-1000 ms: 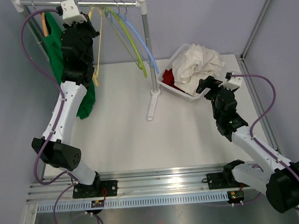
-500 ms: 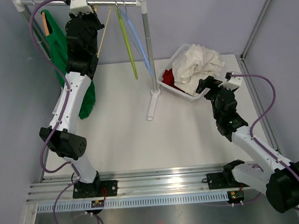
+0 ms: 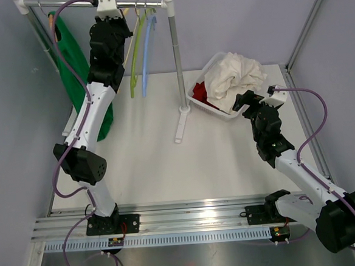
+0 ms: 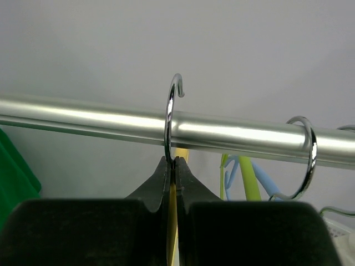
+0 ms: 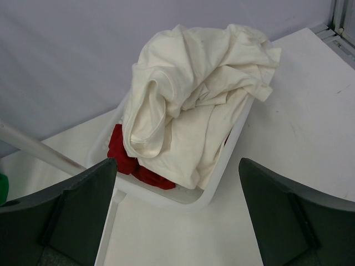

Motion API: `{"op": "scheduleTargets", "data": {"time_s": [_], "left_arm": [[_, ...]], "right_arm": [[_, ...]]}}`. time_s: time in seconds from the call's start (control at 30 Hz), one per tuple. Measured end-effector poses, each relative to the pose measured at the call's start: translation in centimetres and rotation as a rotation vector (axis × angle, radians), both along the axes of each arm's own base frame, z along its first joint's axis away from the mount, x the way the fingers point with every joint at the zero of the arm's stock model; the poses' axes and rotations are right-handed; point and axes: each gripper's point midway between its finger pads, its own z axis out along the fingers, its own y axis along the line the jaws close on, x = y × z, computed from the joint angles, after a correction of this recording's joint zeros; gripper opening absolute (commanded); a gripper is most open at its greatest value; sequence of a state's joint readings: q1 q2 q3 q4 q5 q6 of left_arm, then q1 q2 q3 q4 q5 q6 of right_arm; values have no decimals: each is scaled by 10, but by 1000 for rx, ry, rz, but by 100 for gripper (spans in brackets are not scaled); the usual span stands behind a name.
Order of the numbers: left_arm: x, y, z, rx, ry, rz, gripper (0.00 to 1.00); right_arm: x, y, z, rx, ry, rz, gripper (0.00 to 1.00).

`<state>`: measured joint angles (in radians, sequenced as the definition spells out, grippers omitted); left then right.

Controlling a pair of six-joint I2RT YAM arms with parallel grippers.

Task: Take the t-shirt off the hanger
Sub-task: Hang the hanger back to the clothesline with the left arm

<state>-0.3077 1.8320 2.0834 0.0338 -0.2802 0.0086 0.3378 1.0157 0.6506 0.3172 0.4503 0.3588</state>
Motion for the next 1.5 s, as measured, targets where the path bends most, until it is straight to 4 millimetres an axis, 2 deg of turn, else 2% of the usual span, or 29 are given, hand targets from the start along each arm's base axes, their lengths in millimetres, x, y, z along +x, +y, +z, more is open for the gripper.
{"op": "scheduleTargets", "data": {"time_s": [0.2, 0.37, 0.47, 0.67, 1.0, 1.03, 1.13, 1.37, 1.4, 1.5], "left_arm": [[4, -11, -16, 17, 23, -40, 0], [-1, -17, -16, 21, 16, -66, 1], [-5, -21, -16, 24, 17, -82, 10], [-16, -24, -12, 24, 11, -102, 15], [-29, -26, 1, 20, -18, -127, 44], [-30, -27, 2, 20, -20, -128, 50], [-33, -27, 3, 20, -21, -132, 60], [-57, -21, -8, 26, -5, -144, 85], [-60, -20, -8, 26, -5, -144, 91], [-71, -15, -6, 22, -16, -144, 98]], "right_arm": [[0, 0, 0, 0, 0, 0, 100], [0, 0, 0, 0, 0, 1, 100], [0, 1, 0, 0, 0, 4, 99], [1, 2, -3, -2, 7, 8, 99], [1, 4, -4, -3, 11, 22, 99], [1, 5, -4, -3, 11, 24, 100], [1, 5, -4, -3, 11, 26, 100], [1, 5, -4, -3, 11, 26, 100], [2, 5, -4, -3, 12, 26, 99], [3, 5, -7, -6, 19, 26, 100]]}}
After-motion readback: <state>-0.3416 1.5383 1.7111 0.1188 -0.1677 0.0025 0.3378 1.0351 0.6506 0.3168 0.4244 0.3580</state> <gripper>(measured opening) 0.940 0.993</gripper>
